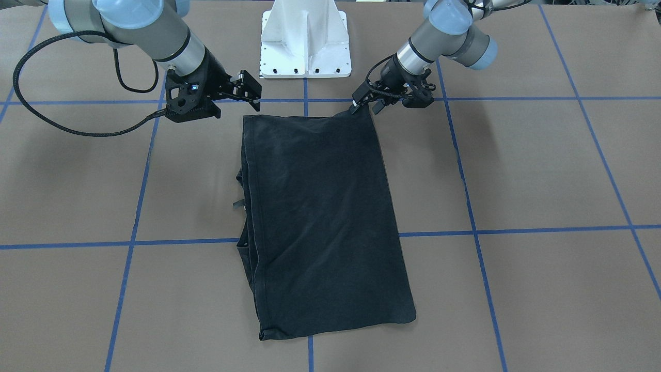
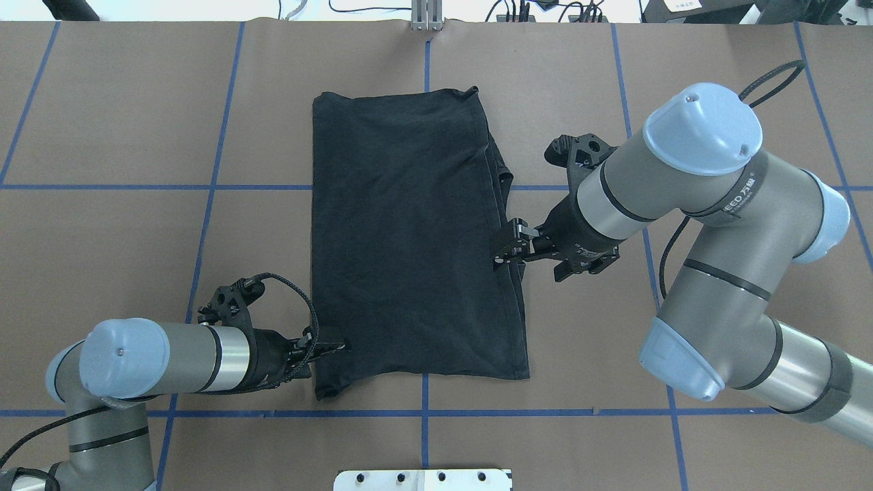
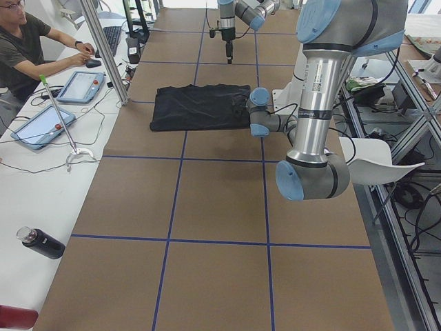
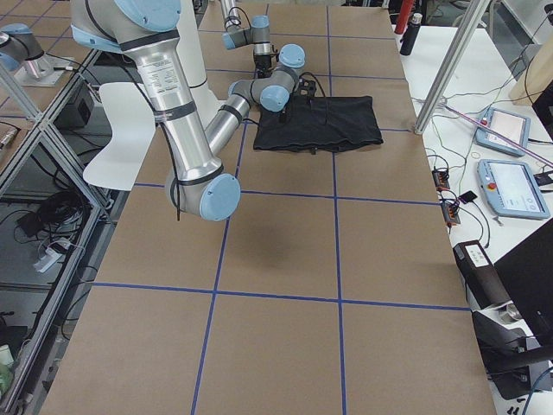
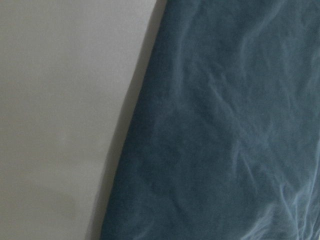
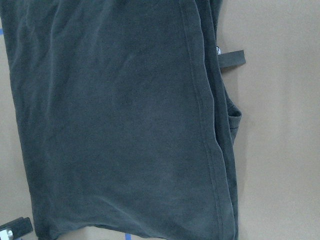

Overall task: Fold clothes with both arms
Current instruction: 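Lower the left gripper to the near corner while the right gripper descends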

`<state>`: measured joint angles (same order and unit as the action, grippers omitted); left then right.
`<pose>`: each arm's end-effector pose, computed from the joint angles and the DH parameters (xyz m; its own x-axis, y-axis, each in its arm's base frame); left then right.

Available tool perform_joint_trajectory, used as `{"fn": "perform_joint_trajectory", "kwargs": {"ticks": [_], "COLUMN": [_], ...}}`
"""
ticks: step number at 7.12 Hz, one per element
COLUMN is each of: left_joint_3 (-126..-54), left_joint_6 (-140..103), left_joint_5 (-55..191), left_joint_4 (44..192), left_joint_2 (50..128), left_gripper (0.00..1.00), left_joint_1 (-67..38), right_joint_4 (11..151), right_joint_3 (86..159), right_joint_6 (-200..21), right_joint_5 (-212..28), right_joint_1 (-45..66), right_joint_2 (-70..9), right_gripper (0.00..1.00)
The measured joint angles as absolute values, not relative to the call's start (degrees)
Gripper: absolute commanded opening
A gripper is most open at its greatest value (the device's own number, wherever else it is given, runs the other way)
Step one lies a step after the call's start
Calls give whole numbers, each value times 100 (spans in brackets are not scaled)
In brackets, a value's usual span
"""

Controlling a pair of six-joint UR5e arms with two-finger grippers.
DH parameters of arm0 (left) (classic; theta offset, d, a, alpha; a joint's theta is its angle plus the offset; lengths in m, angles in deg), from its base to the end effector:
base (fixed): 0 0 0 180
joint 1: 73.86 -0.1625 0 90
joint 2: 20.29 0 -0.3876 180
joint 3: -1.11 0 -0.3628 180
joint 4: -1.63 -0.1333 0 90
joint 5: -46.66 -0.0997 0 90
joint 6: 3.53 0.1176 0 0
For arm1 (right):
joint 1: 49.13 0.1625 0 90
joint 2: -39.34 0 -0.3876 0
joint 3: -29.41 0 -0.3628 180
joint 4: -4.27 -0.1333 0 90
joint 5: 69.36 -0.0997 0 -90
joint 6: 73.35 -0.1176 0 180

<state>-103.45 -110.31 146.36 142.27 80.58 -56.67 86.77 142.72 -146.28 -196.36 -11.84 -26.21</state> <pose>0.4797 -0.2672 0.3185 0.1812 -0.3539 -0.9176 0.1957 0.9273 -0.3190 -0.3904 -0.3759 0.2183 0.4599 0.0556 0.8862 0.0467 0.9951 -0.0866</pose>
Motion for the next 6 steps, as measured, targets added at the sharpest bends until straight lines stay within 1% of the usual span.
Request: {"fn": "perform_joint_trajectory", "kwargs": {"ticks": [5,6], "left_joint_3": [-10261,-10225], "left_joint_6": [-11031,-11031], "left_joint_5": [14641,14644], "left_joint_4": [14199,14199], "left_joint_2": [8075,8083], "left_gripper": [92,90], "left_joint_1": [-5932,-5948], "right_joint_4": [8680,8682], "right_joint_3": [14266,14265], "right_joint_6": [-14659,-14660], "right_joint_5": [-19646,-19654], "right_joint_1": [-1187,-1187], "right_joint_2": [-2628,-2628], "right_gripper": [100,100]}}
